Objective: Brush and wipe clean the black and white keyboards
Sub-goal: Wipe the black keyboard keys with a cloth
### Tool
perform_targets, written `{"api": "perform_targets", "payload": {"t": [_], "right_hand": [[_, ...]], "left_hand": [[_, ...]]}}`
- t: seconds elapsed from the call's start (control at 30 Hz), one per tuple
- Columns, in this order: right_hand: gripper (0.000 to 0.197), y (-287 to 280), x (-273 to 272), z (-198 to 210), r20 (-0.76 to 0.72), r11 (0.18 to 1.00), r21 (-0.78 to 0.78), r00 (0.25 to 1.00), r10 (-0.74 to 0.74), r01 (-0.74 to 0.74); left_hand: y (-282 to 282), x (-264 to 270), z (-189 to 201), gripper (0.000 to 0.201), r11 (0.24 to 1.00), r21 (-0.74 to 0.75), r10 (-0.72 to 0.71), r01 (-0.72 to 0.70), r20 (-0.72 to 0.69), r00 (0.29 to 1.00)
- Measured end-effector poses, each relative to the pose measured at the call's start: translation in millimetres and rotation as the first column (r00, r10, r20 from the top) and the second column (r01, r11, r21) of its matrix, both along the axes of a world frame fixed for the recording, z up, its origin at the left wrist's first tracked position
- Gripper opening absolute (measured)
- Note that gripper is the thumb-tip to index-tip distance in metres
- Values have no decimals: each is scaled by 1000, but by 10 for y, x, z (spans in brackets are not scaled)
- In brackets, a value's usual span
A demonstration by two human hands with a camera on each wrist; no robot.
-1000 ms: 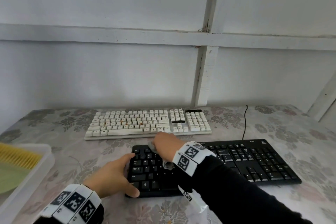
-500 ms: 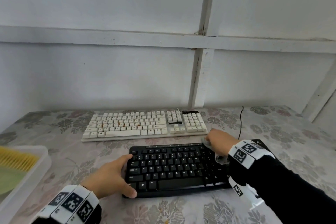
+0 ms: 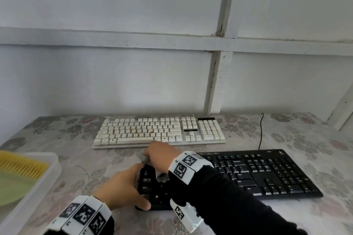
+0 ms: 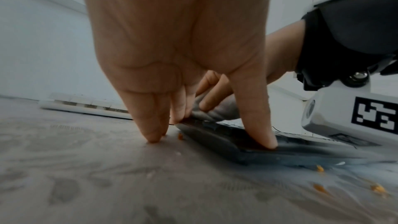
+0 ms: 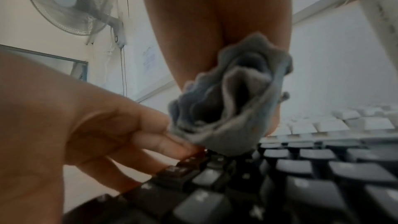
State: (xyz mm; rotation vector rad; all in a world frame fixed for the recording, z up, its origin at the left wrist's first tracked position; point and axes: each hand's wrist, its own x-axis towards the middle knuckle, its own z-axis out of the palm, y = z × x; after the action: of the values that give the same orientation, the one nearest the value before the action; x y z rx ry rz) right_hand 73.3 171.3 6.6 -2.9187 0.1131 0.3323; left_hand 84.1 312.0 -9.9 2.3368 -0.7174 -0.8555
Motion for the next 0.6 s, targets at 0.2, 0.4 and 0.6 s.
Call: {"api": "perform_targets", "payload": {"t": [0.2, 0.4, 0.6], "right_hand": [[25, -373, -235, -44, -24, 996, -67, 998, -63, 61], [41, -1021, -599, -138, 42, 976, -122, 983, -177, 181], [39, -1521, -894, -182, 74, 943, -119, 950, -305, 312]], "left_hand": [[0, -10, -21, 98, 1000, 9, 0, 0, 21, 1000], [0, -24, -25, 97, 1000, -14, 13, -13, 7, 1000], [-7, -30, -3, 101, 1000, 17, 17, -17, 5, 1000]]}}
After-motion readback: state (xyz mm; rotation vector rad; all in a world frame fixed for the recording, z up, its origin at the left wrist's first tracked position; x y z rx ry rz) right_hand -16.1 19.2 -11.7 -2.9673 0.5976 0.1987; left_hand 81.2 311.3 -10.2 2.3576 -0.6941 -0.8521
